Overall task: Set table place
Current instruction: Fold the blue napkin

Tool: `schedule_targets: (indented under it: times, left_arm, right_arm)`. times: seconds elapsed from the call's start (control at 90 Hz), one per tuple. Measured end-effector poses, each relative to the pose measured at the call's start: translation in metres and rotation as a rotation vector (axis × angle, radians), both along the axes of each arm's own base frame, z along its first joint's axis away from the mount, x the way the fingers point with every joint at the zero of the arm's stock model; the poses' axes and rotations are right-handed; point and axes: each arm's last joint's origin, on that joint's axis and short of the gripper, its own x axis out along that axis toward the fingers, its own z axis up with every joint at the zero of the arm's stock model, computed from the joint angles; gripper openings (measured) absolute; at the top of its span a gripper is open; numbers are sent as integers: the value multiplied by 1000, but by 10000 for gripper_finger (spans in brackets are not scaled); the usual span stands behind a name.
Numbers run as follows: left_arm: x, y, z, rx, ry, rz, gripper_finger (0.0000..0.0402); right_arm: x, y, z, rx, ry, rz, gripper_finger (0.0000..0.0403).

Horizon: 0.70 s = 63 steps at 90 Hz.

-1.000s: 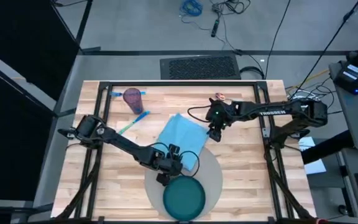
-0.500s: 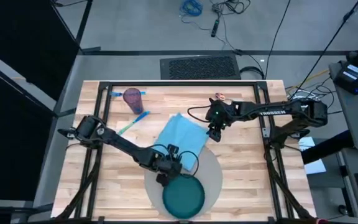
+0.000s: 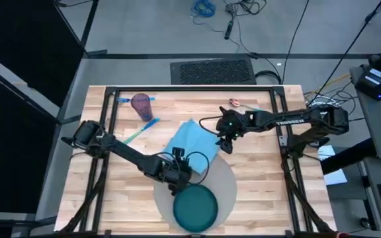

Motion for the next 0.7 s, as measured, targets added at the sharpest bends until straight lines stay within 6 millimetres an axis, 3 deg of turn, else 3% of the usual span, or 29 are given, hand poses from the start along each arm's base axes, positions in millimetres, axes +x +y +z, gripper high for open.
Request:
schedule_targets:
  times: [0.189,0.356,0.5,0.7]
  left_arm:
    - [-5,4,-1,35,12,88,0]
    - [-7,6,-1,52,-2,148,0]
    - [-12,10,3,95,-20,223,0]
    - [-25,17,16,131,-33,327,0]
  right_arm:
    - [5,14,-4,-147,2,148,187]
    - [11,21,-20,-243,67,260,187]
    - [15,24,-37,-307,136,300,187]
    - [19,27,-41,-321,131,309,187]
